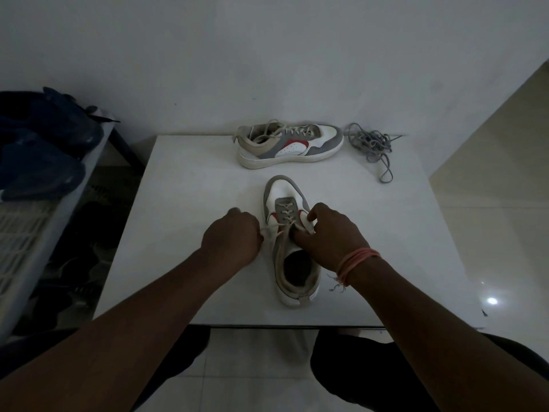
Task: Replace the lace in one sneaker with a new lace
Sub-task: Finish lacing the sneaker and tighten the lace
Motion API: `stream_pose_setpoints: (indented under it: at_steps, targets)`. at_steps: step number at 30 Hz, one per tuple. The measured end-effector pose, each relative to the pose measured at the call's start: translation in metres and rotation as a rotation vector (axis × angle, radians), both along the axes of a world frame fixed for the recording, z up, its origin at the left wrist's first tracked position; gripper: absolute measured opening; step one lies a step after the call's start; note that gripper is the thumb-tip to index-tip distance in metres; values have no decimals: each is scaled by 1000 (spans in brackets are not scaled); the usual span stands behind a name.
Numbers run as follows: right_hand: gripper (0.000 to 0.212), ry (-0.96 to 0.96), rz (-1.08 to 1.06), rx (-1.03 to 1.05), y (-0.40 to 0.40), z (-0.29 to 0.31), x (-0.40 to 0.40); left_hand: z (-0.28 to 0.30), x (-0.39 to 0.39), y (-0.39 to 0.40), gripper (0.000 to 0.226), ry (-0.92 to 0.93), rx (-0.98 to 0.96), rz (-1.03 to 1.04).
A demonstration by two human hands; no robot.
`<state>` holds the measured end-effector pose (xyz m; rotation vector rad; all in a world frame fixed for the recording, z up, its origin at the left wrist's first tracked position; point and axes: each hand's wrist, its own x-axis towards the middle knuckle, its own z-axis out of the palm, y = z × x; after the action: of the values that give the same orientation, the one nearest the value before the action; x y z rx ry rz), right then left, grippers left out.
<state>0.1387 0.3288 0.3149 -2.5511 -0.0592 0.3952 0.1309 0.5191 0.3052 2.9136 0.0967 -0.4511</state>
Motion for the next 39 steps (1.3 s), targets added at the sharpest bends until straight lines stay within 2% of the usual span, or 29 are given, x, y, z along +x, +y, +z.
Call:
stream_pose_setpoints:
  at_steps: [3,5,6,9,11,13,15,18,21,24,28,31,34,36,39]
  targets:
    - [47,18,-1,34,-3,-3,1,20,9,-5,39,-54,194,32]
    - [51,46,25,84,-5,-2,2,42,20,0,43,-162,203,37]
    - [52,48,52,111,-6,-1,4,54,25,7,42,-213,131,22]
    - [40,-56,94,247,-5,7,9,82,27,24,26,-255,-287,2]
    - [24,-165,91,398,1,15,9,91,23,26,25,-222,-356,-38]
    - [13,-171,113,543,8,19,8,97,21,25,33,-94,-414,-51]
    - [23,-130,146,654,13,23,3,104,18,18,39,116,-720,20]
    - [41,-135,181,773,19,23,-5,106,17,4,31,442,-1444,275]
    - [45,-57,158,900,21,22,-5,98,22,0,24,491,-1914,485]
    - [32,71,207,957,19,21,-1,92,27,5,35,430,-2164,587]
    - [22,28,235,939,16,21,1,88,32,10,36,353,-2240,683]
    - [18,-30,178,934,8,22,7,85,39,22,31,245,-2346,852]
    - [18,-70,223,824,6,19,7,82,40,27,33,195,-2397,915]
    - [27,9,295,845,16,18,0,82,36,20,32,288,-2298,809]
    - [39,232,246,1147,28,25,-8,83,28,6,34,408,-1977,616]
